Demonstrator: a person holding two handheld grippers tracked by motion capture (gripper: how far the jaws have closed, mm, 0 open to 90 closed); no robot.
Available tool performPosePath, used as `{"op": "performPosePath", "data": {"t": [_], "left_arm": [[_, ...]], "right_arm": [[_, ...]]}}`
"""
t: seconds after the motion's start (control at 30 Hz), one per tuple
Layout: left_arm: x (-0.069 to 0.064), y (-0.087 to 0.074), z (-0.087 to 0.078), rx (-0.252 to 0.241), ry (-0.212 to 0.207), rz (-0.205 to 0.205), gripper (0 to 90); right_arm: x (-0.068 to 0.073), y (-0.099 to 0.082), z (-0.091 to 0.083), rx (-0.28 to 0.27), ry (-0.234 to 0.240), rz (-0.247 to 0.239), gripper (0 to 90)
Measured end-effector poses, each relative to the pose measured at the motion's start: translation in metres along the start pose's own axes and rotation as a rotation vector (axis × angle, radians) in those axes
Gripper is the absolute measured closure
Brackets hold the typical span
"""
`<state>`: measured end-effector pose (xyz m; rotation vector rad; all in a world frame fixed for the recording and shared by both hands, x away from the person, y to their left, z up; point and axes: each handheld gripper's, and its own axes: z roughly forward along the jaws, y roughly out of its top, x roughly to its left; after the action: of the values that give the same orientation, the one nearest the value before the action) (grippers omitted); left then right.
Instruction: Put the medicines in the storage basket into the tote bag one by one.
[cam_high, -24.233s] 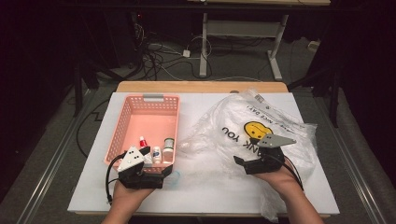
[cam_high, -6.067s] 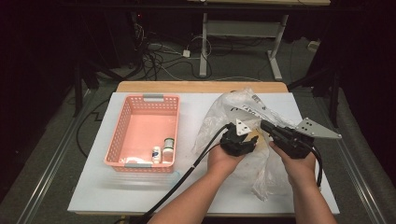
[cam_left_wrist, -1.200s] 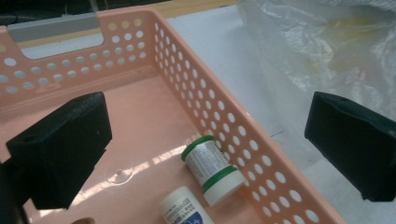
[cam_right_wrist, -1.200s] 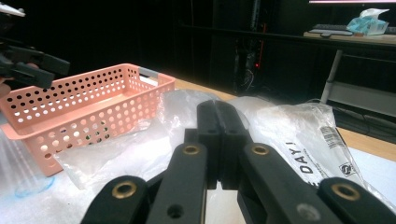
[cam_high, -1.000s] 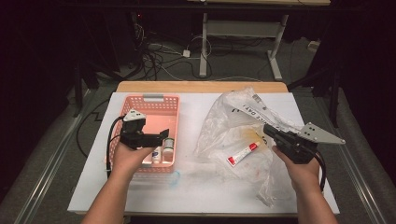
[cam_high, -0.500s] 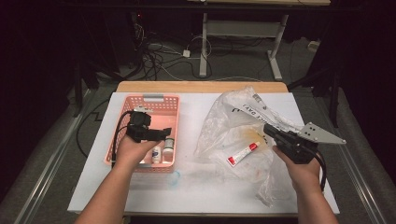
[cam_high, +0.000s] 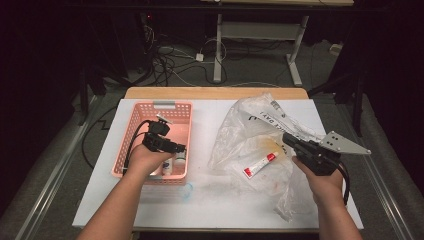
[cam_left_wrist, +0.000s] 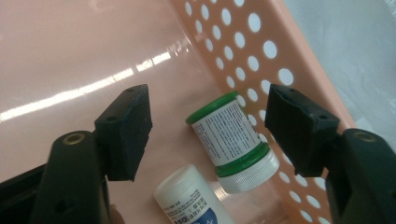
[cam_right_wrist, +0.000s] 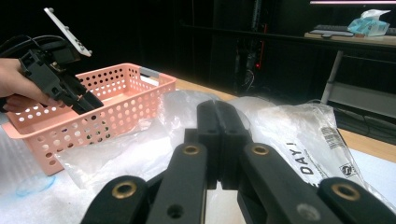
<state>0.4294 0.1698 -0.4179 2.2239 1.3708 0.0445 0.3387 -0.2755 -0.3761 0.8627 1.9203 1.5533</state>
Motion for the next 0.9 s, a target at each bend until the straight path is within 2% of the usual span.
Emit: {"op": "performPosePath", "data": {"t": [0.23,0.33,0.53,0.9], "left_arm": [[-0.003,0.004,0.006,0.069,0.005,-0.016,38.3],[-0.002,0.006,0.008,0.094,-0.008,-0.032,40.2],[-0.002,0.007,0.012,0.128,-0.009,-0.062,42.2],[-0.006,0.010,0.019,0.178,0.003,-0.079,45.6]], "right_arm": [[0.000,0.000,-0.001,0.001,-0.003,-0.004,90.0],[0.000,0.000,-0.001,0.001,-0.003,-0.005,90.0],[-0.001,0.001,-0.002,-0.003,-0.004,-0.006,90.0],[0.000,0.001,-0.002,-0.003,-0.003,-0.010,90.0]]}}
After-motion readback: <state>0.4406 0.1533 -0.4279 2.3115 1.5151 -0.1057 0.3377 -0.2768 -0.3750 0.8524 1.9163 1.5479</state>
